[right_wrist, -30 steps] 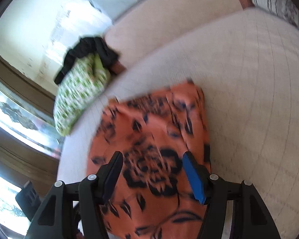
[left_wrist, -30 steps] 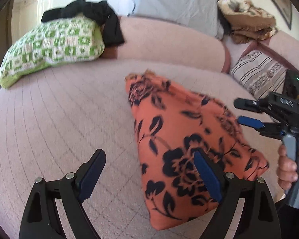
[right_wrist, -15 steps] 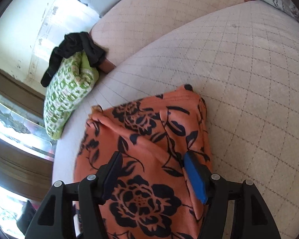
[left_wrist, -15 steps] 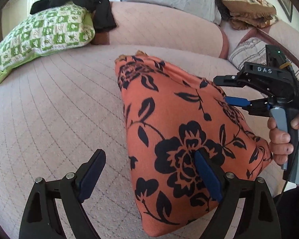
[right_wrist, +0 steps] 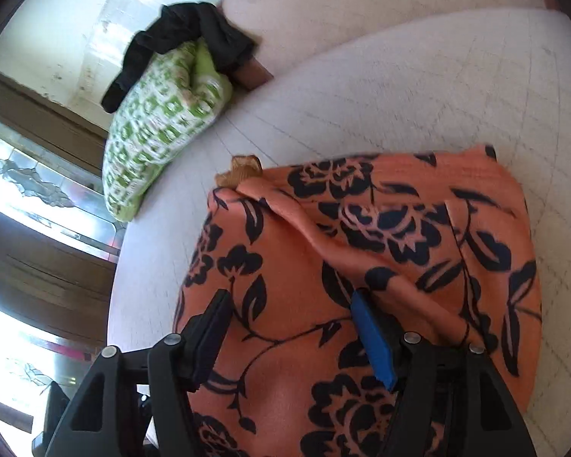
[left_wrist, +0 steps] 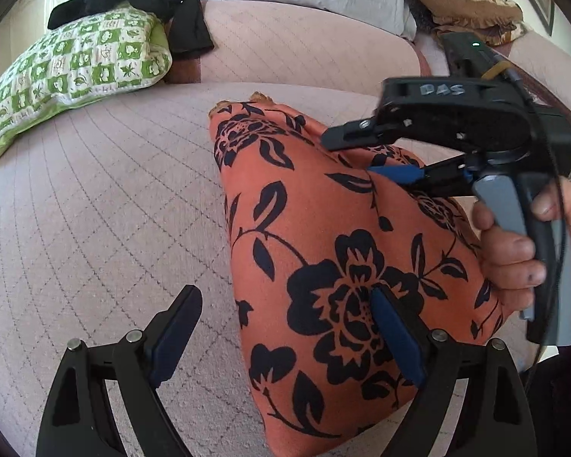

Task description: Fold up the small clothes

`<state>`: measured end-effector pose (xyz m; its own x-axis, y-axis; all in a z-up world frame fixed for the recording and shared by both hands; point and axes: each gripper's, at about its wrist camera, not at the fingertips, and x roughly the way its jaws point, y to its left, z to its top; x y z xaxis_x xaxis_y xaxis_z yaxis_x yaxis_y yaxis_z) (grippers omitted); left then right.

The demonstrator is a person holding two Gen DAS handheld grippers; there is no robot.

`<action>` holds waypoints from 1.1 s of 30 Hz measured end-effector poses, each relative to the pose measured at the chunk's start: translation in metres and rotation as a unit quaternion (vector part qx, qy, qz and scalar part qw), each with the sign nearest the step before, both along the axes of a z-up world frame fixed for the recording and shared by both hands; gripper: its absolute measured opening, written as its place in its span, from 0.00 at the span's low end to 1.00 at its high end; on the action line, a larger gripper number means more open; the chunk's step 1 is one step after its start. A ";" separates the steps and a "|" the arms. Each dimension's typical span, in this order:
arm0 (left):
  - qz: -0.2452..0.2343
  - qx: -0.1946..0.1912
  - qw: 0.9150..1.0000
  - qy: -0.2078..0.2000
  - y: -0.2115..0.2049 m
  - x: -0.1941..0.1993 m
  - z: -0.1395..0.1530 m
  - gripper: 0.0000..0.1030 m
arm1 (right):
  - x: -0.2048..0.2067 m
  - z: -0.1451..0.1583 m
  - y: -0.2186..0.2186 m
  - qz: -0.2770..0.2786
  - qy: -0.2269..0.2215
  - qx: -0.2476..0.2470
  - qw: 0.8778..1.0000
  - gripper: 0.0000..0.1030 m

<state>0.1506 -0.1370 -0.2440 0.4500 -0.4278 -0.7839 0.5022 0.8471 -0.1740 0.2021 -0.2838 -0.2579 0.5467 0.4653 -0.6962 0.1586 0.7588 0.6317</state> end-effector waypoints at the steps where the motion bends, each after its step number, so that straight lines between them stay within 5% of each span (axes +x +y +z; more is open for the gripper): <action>1: 0.002 -0.005 1.000 0.002 0.001 0.001 0.001 0.88 | -0.001 0.004 0.000 0.000 0.000 0.002 1.000 0.66; 11: 0.016 -0.055 0.998 0.005 0.021 0.010 0.011 0.88 | -0.069 0.035 -0.068 -0.086 -0.055 0.044 0.994 0.78; 16: 0.018 -0.079 0.997 0.001 0.024 0.024 0.019 0.88 | -0.099 0.022 -0.107 -0.119 -0.024 0.053 0.991 0.78; 23: 0.012 -0.038 0.999 -0.037 0.004 0.043 0.024 0.88 | -0.126 -0.004 -0.136 -0.129 -0.004 0.114 0.985 0.78; 33: -0.003 -0.004 0.998 -0.068 -0.006 0.042 0.027 0.88 | -0.099 -0.013 -0.117 -0.073 0.012 0.107 0.991 0.78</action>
<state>0.1927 -0.1425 -0.2172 0.5494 -0.4376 -0.7118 0.5273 0.8424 -0.1109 0.1028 -0.4013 -0.2711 0.6039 0.5217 -0.6025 0.2726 0.5752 0.7713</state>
